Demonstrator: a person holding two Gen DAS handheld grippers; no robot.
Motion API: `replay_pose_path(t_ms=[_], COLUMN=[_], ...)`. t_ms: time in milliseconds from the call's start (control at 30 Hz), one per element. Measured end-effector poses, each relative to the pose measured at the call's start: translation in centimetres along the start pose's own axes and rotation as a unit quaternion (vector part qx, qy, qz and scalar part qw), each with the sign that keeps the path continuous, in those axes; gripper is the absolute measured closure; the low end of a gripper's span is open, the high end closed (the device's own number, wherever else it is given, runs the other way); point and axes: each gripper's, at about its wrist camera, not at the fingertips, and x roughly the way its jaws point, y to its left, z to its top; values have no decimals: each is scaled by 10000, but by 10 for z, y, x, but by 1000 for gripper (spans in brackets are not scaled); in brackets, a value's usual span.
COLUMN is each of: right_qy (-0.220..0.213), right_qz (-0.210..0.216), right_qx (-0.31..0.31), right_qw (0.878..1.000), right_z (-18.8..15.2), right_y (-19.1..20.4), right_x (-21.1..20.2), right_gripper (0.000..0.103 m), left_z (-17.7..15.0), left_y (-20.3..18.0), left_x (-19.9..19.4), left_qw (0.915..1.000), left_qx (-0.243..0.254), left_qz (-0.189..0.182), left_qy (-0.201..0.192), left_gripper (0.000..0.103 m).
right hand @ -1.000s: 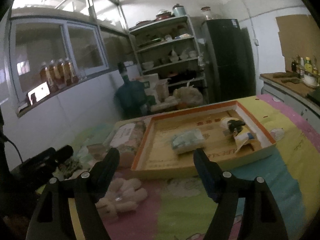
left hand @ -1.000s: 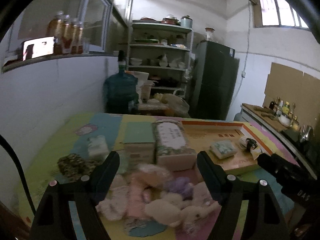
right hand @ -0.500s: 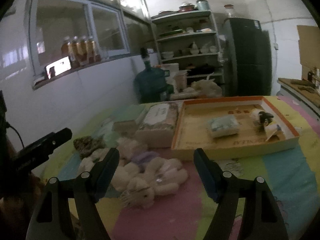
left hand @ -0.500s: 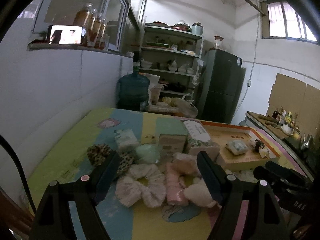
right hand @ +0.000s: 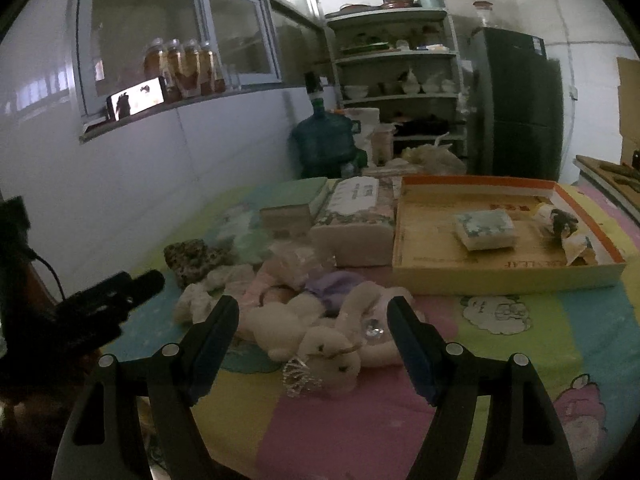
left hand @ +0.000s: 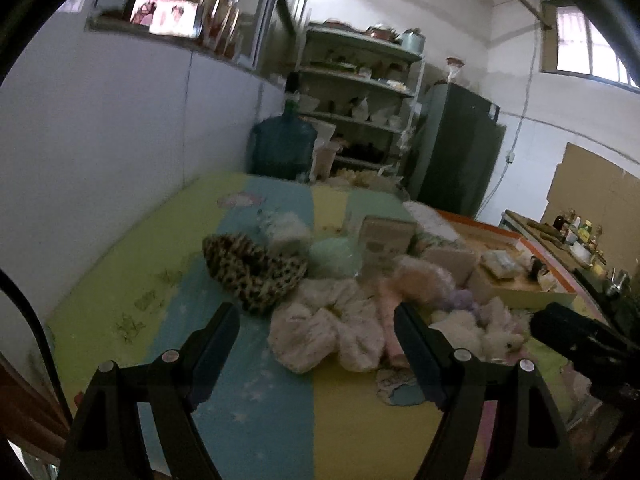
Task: Organize soft objects
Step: 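Grasp the white lace scrunchie with the left tool while the right tool grasps the pink bunny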
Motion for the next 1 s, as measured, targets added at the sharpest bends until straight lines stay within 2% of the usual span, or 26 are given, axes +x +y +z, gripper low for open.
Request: replay_pose_path(t_ms=[167, 433, 500, 567, 667, 733, 833, 1000], right_qy=[27, 135, 146, 189, 297, 389, 519, 669], right_qz=[-25, -150, -168, -156, -117, -152, -207, -134], right_qx=[-27, 117, 140, 147, 170, 216, 292, 399], right_qw=[10000, 9997, 9997, 9996, 9993, 9989, 9980, 9969], right_z=[0, -5, -7, -10, -17, -22, -28, -34], right_y=[3, -1, -3, -5, -8, -10, -14, -15], right_x=[3, 11, 12, 12, 13, 15, 19, 28], right_gripper=[25, 25, 25, 25, 25, 25, 25, 25], left_z=[-6, -20, -21, -23, -25, -26, -26, -19], left_y=[12, 13, 12, 8, 4, 4, 5, 4], left_x=[23, 53, 55, 57, 57, 56, 49, 23], left_qw=[9994, 9968, 9969, 9968, 9971, 9970, 9974, 9988], left_qx=[-177, -239, -213, -132, -26, -90, -194, -110], left_qz=[-59, -201, -287, -345, -372, -457, -544, -485], left_qy=[281, 733, 707, 708, 660, 614, 424, 41], left_gripper=[24, 43, 46, 54, 78, 88, 91, 91])
